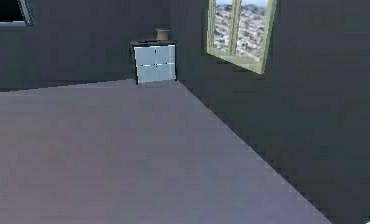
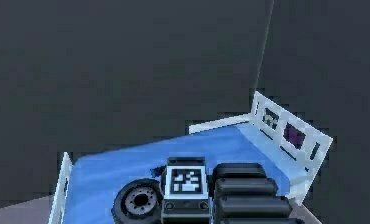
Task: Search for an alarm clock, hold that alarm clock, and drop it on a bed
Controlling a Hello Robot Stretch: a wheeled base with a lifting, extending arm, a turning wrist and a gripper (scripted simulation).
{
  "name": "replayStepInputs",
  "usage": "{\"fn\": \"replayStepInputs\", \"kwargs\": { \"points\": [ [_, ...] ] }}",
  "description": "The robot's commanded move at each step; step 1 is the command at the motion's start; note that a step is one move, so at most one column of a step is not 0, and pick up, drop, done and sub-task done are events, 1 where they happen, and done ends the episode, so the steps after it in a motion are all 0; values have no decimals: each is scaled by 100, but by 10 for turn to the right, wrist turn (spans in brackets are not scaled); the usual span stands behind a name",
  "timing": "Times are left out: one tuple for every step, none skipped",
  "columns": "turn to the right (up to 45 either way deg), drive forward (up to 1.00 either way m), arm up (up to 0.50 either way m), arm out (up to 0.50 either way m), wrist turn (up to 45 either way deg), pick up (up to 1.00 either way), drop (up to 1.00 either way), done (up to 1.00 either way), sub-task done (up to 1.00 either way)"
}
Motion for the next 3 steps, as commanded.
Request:
{"fn": "replayStepInputs", "kwargs": {
  "points": [
    [450,0,0,0,0,0,0,0,0],
    [210,0,0,0,0,0,0,0,0],
    [-450,0,0,0,0,0,0,0,0]
  ]
}}
